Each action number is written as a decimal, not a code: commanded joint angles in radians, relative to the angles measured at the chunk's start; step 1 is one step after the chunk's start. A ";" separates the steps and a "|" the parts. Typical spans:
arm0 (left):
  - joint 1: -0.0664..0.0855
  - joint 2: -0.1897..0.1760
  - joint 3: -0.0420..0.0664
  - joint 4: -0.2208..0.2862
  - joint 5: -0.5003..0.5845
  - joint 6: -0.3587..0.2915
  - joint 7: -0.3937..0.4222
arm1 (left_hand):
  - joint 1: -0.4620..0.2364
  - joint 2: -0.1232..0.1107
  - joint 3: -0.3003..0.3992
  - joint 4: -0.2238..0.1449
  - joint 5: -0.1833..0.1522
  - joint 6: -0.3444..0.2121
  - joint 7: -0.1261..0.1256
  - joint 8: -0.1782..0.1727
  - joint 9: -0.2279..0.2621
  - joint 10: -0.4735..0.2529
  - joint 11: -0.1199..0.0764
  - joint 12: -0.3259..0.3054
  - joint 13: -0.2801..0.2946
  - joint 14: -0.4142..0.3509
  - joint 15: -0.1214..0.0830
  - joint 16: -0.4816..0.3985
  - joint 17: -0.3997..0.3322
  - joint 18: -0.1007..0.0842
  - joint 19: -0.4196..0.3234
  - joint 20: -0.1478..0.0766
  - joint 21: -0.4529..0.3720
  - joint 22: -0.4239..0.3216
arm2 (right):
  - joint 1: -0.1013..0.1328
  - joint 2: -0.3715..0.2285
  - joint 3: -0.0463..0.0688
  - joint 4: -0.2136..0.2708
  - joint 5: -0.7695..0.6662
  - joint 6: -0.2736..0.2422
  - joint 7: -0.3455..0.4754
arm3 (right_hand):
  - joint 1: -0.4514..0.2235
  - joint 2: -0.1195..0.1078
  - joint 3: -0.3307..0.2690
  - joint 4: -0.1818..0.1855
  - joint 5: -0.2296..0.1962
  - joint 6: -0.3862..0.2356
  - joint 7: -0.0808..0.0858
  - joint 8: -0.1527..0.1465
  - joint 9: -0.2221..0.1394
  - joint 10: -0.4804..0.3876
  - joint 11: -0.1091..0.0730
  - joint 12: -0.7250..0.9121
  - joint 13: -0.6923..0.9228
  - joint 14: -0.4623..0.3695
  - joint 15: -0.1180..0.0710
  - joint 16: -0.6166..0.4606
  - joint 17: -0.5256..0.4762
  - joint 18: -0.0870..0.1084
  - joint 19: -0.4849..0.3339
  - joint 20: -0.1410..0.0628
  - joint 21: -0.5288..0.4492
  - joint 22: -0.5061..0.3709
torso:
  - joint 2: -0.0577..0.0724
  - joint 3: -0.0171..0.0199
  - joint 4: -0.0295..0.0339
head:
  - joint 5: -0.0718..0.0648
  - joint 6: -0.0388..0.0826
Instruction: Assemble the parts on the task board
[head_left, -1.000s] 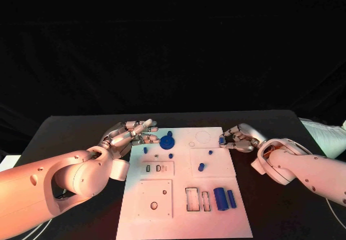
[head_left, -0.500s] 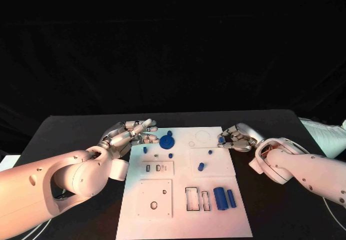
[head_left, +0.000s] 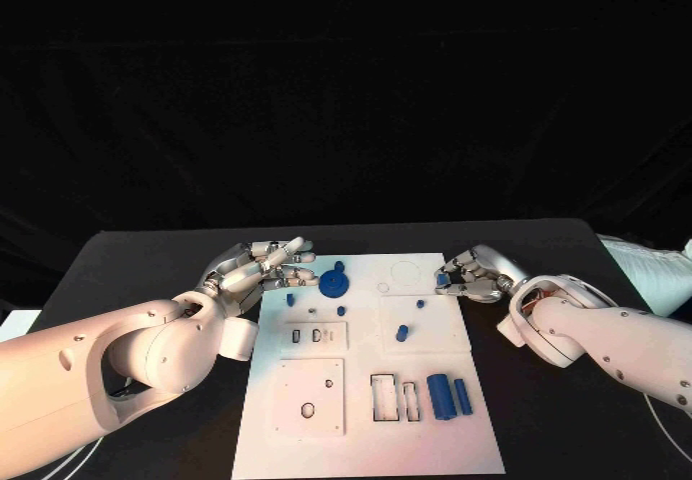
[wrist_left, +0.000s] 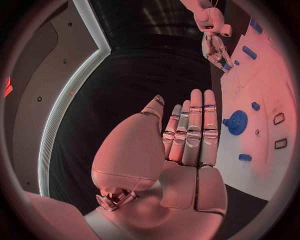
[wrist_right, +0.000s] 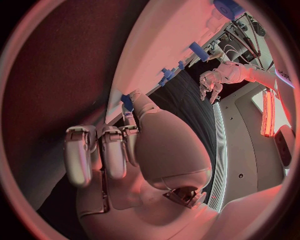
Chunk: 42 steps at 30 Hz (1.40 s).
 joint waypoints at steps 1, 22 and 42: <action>0.000 0.001 0.000 0.002 0.002 0.016 0.007 | -0.004 0.006 -0.004 -0.003 -0.003 -0.007 0.003 -0.007 -0.001 -0.001 0.006 -0.006 -0.002 -0.004 0.004 -0.007 0.002 0.011 0.001 0.004 -0.004 -0.001 | -0.001 0.004 0.000 0.002 -0.017 -0.011 0.006 | 0.007 0.022 0.007 -0.002 -0.007 0.036 -0.027 0.017 0.017 0.075 -0.013 0.007 0.208 0.106 -0.008 0.004 0.263 -0.013 0.056 -0.007 0.005 0.159 | 0.000 -0.0001 0.0018 | 0.000 -0.001; 0.001 0.004 0.001 -0.047 0.002 0.013 0.013 | -0.003 0.008 -0.003 -0.004 -0.002 -0.007 0.003 -0.007 -0.001 0.000 0.005 -0.006 -0.001 -0.004 0.004 -0.008 0.003 0.011 0.001 0.004 -0.004 -0.002 | 0.065 0.048 0.012 0.196 -0.119 0.014 -0.218 | -0.054 0.024 0.013 0.016 -0.047 0.037 -0.033 0.012 0.021 0.071 -0.019 -0.005 0.201 0.106 -0.014 0.004 0.263 -0.012 0.055 -0.016 0.003 0.156 | -0.007 -0.0072 0.0080 | 0.012 0.003; 0.001 0.011 0.001 -0.076 0.011 0.014 0.017 | -0.001 0.008 -0.002 -0.006 -0.002 -0.006 0.003 -0.007 -0.001 0.001 0.005 -0.006 -0.001 -0.004 0.004 -0.008 0.004 0.011 0.001 0.004 -0.004 -0.002 | -0.004 0.275 -0.013 0.194 -0.351 0.075 -0.298 | -0.065 0.019 0.013 0.018 -0.047 0.035 -0.033 0.008 0.021 0.071 -0.019 -0.008 0.200 0.106 -0.015 0.004 0.263 -0.012 0.054 -0.017 0.002 0.154 | -0.016 -0.0213 0.0290 | 0.046 -0.028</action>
